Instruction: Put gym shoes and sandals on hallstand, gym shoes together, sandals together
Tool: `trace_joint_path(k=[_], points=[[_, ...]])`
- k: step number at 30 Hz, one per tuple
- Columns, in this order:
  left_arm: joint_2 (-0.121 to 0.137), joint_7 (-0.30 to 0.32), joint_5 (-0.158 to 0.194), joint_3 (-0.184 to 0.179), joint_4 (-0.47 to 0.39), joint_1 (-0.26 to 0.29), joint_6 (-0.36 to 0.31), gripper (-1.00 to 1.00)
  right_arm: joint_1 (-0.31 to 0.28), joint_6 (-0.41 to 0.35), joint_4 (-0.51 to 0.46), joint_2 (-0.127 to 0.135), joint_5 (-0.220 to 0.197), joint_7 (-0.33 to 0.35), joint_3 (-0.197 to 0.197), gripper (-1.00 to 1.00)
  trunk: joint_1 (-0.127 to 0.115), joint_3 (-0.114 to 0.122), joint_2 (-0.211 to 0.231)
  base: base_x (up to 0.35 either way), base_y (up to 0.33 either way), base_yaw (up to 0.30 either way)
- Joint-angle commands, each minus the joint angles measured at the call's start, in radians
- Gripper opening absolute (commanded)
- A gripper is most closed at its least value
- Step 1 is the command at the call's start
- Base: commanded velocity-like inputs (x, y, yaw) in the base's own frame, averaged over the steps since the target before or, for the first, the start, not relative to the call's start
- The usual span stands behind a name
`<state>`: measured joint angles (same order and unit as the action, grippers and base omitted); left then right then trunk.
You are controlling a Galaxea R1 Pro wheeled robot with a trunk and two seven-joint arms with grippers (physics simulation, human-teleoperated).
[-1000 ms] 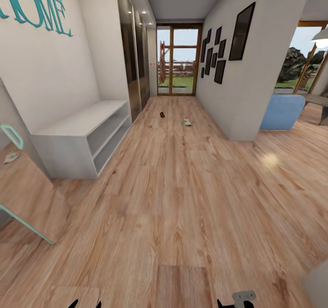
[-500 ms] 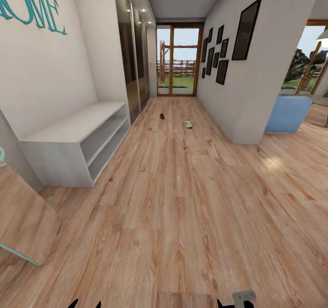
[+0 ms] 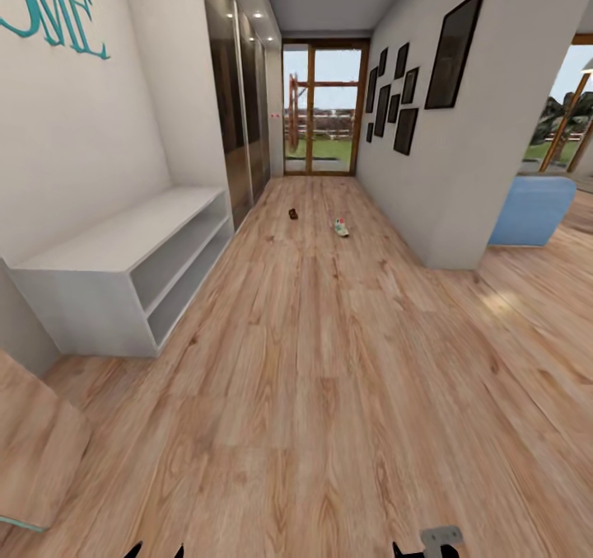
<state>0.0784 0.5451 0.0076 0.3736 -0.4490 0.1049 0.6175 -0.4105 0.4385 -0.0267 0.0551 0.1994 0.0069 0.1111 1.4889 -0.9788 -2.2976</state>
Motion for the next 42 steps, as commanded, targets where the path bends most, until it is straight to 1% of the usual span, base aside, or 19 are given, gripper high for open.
trace_joint_path(k=[1,27,34,42], points=[[0.0,0.01,0.001,0.007,0.001,0.001,0.001,1.0,-0.001,0.003,0.001,0.0,0.009,0.001,0.009,1.0,0.0,-0.001,0.0,0.338,0.0,0.0],[0.001,0.008,0.002,0.011,0.0,0.001,-0.001,1.0,-0.001,0.003,0.001,0.0,0.009,0.001,0.009,1.0,0.0,-0.001,0.0,0.338,0.0,0.0],[0.006,0.007,0.004,0.01,0.0,0.001,-0.002,1.0,-0.001,0.003,0.001,0.0,0.009,0.001,0.009,1.0,0.0,-0.001,0.0,0.338,0.0,0.0],[0.003,0.007,0.002,0.01,0.0,0.001,-0.001,1.0,-0.001,0.003,0.001,0.0,0.009,0.001,0.009,1.0,0.0,-0.001,0.0,0.338,0.0,0.0]])
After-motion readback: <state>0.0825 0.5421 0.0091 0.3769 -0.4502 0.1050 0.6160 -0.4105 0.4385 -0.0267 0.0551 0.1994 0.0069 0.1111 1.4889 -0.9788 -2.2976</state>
